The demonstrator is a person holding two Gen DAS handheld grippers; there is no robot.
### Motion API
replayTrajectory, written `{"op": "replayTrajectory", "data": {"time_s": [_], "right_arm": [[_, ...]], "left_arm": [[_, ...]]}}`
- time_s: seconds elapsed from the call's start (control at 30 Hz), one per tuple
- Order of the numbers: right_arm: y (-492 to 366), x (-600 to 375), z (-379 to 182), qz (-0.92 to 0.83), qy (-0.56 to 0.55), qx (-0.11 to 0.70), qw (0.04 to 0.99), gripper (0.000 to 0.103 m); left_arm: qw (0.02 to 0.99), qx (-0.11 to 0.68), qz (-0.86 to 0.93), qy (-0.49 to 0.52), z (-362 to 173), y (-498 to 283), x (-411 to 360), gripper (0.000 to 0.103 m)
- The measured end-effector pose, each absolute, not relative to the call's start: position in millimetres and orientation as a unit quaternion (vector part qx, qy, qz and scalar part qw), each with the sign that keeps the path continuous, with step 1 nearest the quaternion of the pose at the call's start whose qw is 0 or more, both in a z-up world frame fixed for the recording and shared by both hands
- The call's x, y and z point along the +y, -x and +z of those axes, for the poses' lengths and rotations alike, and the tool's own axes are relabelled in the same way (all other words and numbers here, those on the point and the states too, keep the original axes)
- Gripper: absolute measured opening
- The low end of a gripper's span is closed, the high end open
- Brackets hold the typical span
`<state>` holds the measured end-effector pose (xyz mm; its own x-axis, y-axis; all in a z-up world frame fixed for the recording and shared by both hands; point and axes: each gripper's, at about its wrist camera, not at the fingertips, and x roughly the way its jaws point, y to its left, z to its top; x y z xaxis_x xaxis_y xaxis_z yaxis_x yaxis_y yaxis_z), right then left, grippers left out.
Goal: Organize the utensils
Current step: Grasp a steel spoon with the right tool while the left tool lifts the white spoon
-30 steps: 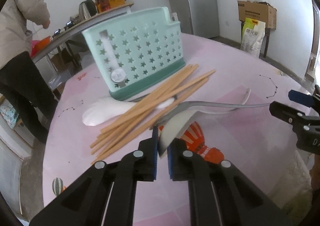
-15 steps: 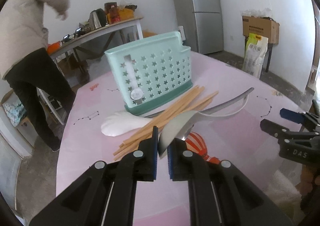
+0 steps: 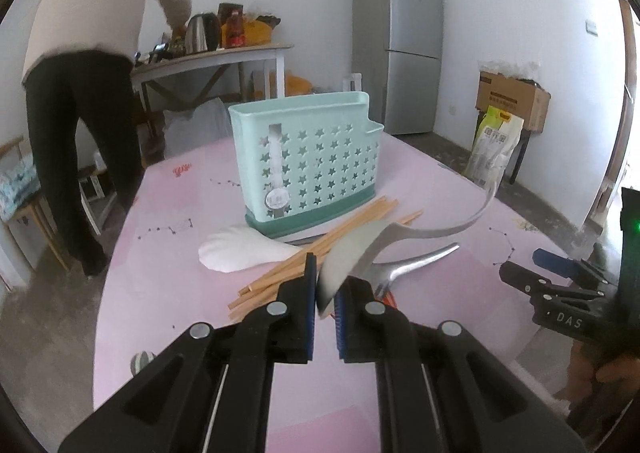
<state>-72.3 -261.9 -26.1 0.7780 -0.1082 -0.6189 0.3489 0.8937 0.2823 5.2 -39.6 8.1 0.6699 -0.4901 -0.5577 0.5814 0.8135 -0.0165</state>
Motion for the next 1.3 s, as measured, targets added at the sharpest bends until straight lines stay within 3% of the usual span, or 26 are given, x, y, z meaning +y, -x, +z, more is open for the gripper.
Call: {"op": "replayTrajectory", "data": {"time_s": [0.17,0.53,0.7,1.0,1.17,1.3], "right_arm": [[74,-251,-20,-0.095,-0.174,0.296,0.934,0.068],[48,-198,-4,0.014,-0.074,0.289,0.954,0.044],[51,-212,10,0.006,-0.060,0.279,0.958,0.038],[61,-274,39,-0.036,-0.109,0.247,0.962,0.037],[33,-264,30,0.040,-0.070,0.289,0.954,0.038],[10,-246,14,0.102,-0.035,0.322,0.941,0.038]], "left_arm": [[0.912,0.288,-0.283,-0.068,5,-6,-34,0.005],[0.919,0.289,-0.266,-0.037,7,-12,-18,0.005],[0.915,0.282,-0.286,-0.033,11,-12,-8,0.005],[0.845,0.341,-0.411,0.026,10,-25,2,0.005],[0.837,0.395,-0.376,-0.047,-15,-31,-22,0.005],[0.824,0.435,-0.360,-0.032,-34,-40,-26,0.005]]}}
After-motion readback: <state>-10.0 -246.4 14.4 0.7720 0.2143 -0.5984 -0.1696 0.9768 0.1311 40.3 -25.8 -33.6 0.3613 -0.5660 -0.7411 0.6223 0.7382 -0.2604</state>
